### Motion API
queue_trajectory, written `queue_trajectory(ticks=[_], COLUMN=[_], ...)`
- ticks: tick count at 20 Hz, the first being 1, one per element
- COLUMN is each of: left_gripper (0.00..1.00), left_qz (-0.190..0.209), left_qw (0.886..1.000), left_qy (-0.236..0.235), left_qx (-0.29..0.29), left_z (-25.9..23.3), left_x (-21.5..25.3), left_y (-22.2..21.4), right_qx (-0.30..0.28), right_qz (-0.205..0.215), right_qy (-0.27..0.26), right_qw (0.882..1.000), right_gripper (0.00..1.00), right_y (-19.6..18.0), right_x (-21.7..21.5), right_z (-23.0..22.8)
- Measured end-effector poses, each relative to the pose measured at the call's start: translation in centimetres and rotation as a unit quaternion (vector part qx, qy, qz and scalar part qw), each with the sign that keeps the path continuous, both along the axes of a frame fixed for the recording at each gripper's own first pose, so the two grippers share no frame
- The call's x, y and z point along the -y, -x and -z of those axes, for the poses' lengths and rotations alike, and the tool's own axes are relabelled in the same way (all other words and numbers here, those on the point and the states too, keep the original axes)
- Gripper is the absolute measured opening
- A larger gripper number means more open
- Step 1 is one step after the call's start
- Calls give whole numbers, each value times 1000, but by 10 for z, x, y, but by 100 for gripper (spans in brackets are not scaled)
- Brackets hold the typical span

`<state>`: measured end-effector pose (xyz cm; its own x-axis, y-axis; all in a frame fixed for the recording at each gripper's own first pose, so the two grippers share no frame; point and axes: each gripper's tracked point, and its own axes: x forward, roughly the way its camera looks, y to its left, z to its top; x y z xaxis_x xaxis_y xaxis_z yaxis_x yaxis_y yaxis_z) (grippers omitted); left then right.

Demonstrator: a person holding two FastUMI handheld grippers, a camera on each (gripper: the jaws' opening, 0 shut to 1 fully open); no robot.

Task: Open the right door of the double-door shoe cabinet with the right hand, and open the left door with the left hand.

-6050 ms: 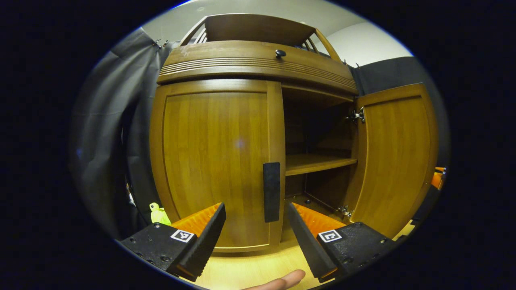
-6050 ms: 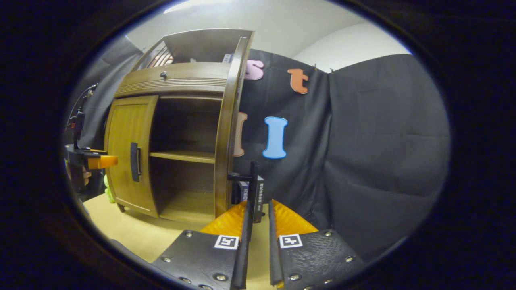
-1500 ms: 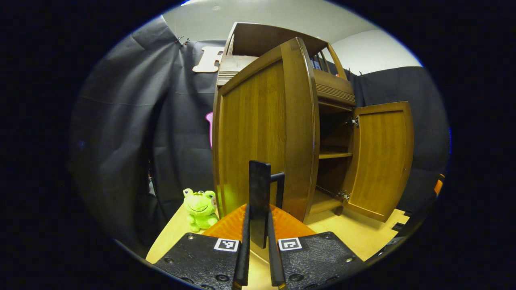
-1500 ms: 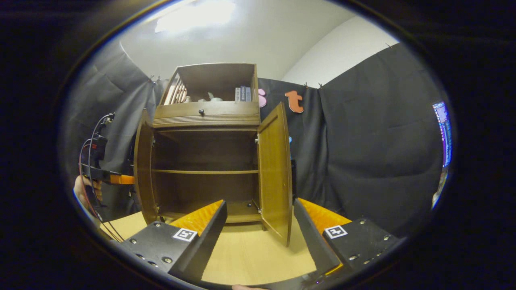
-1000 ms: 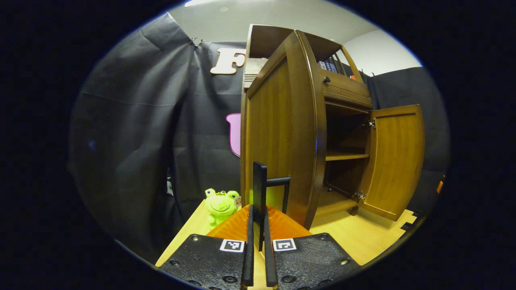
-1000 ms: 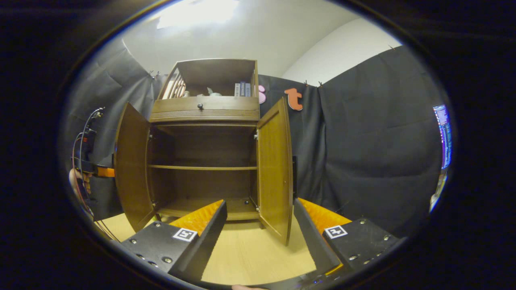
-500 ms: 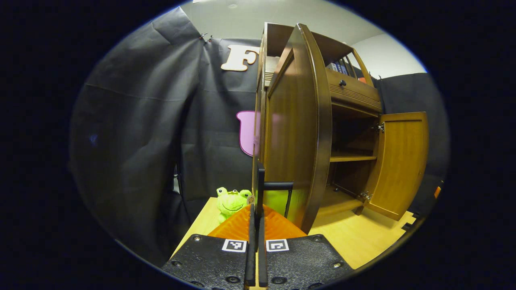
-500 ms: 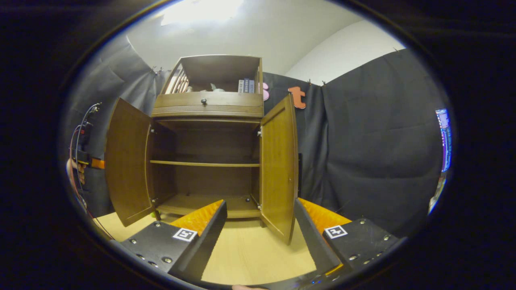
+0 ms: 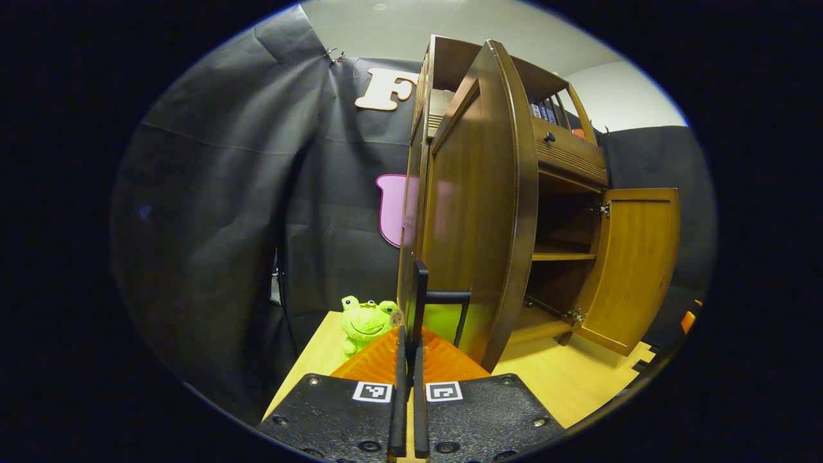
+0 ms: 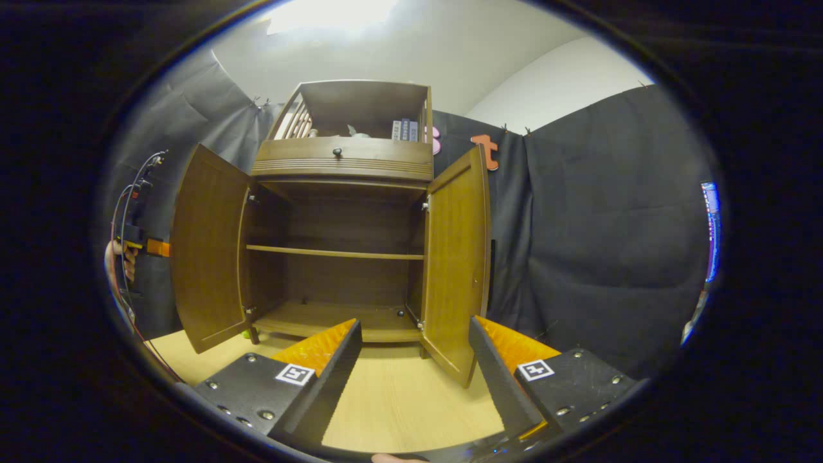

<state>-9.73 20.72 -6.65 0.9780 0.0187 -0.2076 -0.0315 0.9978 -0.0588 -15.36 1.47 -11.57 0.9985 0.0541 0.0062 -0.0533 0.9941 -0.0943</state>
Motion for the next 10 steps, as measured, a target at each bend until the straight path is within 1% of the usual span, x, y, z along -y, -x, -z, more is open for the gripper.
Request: queue_trajectory(ticks=[2, 3, 4, 5, 6, 8, 10], left_gripper=[6, 2, 5, 17, 21, 39, 55], left_qz=[-4, -7, -17, -21, -33, -54, -67], left_qw=[1000, 1000, 1000, 1000, 999, 998, 996], left_qy=[1, -1, 0, 2, 5, 13, 14], left_qx=[4, 8, 15, 22, 30, 43, 58], left_z=[2, -5, -9, -13, -18, -26, -42], left_x=[-2, -4, -10, -12, -16, -22, -22], left_y=[5, 8, 9, 14, 19, 29, 38], right_qx=[1, 1, 2, 1, 0, -12, -23], right_qz=[-4, -6, -6, -5, -2, 4, -4], right_qy=[-7, -10, -12, -15, -21, -32, -24], right_qw=[1000, 1000, 1000, 1000, 1000, 999, 999], right_gripper=[100, 99, 99, 99, 99, 99, 99], right_y=[1, 1, 2, 2, 3, 2, 3], right_x=[-1, -2, -2, -2, -2, -3, -13], right_z=[-1, 0, 0, 0, 0, 5, 4])
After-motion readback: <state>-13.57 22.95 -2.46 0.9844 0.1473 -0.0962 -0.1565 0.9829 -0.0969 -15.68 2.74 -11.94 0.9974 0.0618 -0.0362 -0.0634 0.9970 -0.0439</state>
